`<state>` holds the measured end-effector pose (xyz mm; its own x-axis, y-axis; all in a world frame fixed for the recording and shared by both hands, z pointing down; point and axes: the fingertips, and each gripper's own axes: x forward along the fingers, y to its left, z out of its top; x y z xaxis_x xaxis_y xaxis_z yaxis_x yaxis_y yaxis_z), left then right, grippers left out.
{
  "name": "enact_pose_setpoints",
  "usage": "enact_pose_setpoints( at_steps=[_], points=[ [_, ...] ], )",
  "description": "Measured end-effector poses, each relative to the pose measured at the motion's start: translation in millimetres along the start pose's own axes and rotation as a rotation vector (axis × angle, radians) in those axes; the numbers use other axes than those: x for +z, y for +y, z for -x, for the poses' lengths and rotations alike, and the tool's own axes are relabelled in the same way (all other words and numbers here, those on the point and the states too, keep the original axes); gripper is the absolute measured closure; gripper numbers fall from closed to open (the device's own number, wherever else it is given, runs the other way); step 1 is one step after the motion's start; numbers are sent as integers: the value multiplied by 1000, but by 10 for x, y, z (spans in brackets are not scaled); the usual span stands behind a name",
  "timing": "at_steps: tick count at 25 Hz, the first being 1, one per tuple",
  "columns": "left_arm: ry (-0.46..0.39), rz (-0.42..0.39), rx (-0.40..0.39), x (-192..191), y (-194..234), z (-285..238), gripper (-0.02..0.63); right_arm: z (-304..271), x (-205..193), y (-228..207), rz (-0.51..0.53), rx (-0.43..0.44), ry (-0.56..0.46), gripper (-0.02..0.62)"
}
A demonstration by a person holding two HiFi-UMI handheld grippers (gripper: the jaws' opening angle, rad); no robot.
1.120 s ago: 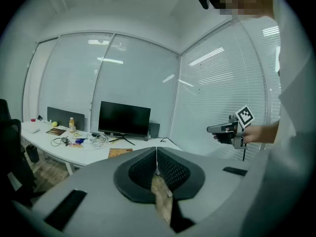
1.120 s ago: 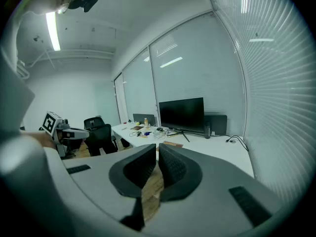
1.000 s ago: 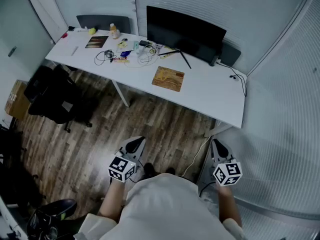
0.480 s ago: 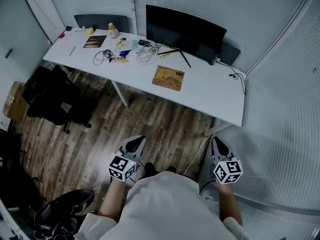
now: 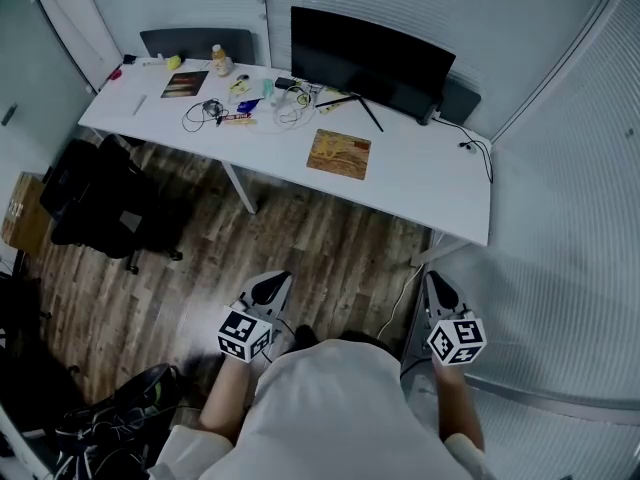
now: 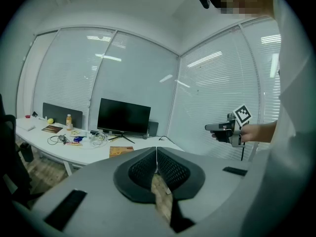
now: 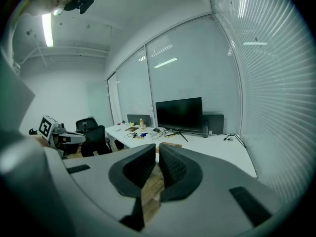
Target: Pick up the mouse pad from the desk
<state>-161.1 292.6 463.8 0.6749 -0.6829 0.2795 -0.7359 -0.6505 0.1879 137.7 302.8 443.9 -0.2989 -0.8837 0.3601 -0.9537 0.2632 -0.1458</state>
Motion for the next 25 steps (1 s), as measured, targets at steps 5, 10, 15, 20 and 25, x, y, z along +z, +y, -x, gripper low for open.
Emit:
enact_pose_setpoints(
  at_steps=[5,10,15,20,25],
  points=[
    [10,-7,-25,-71,103,50,588,-11,-58,135,-3,-18,1,554],
    [18,15,-48,65,538,9,588,-330,123,353,4,-37,29,554],
    [5,1,-48,-52,335,55,588,-162,-18,336,17,-22,13,554],
    [10,0,-34,-41,375,-83,588,-319,-1,224,18,-7,14,552],
    [16,5,-7,1,453,-273,588,-576,59,73,17,20,14,552]
  ],
)
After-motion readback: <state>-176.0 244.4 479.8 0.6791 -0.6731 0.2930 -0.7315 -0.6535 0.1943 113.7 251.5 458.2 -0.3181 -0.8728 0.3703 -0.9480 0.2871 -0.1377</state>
